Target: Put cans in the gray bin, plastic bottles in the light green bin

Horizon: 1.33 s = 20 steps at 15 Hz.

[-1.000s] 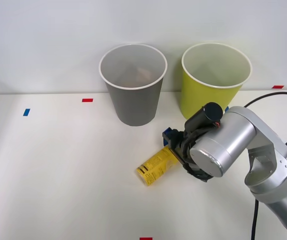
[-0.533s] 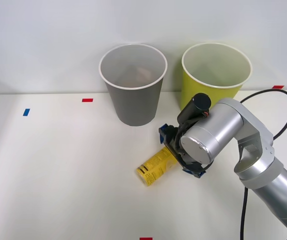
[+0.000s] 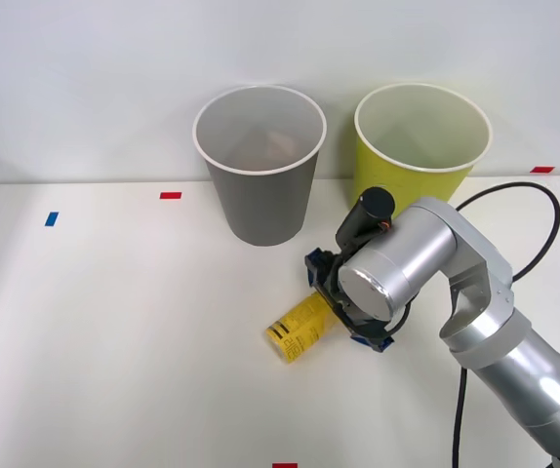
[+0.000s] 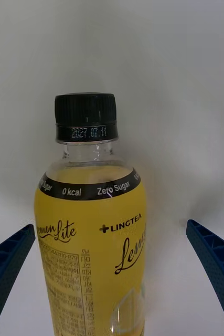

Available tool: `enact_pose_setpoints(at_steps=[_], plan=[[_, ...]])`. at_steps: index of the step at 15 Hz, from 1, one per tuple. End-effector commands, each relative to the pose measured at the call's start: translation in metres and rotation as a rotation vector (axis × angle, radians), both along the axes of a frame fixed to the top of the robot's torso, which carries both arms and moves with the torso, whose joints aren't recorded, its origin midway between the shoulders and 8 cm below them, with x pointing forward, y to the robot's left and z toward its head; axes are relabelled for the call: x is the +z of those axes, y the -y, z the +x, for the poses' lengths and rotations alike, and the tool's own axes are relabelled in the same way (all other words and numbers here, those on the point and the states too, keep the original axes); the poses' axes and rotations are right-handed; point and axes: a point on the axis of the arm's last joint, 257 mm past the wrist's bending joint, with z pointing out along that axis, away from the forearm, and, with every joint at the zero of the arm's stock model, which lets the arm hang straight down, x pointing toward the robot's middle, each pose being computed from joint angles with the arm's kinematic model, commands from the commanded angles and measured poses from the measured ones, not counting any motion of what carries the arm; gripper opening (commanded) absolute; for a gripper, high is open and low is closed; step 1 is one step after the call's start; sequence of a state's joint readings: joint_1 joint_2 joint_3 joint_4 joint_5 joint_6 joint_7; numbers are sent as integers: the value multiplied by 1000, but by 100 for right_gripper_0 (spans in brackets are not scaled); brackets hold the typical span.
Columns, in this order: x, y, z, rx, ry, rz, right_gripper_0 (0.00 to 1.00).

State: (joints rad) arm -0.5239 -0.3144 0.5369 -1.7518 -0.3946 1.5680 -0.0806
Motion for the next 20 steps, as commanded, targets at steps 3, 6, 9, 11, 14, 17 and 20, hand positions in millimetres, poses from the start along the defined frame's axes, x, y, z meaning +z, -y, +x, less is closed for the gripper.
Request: enact_pose_setpoints(at_steps=[3,6,9,11,14,17,20], plan=[[-8,-7,6,-17,-4,-24,62],[-8,-7,6,-19,-4,-24,0],[-7,-6,9,-19,12,-38,0],[-3,-6,12,-17,33,-48,0],[10,-8,14,18,82,-57,0],[25,6,10,138,193,-142,0],[53,18,6,264,327,-250,0]])
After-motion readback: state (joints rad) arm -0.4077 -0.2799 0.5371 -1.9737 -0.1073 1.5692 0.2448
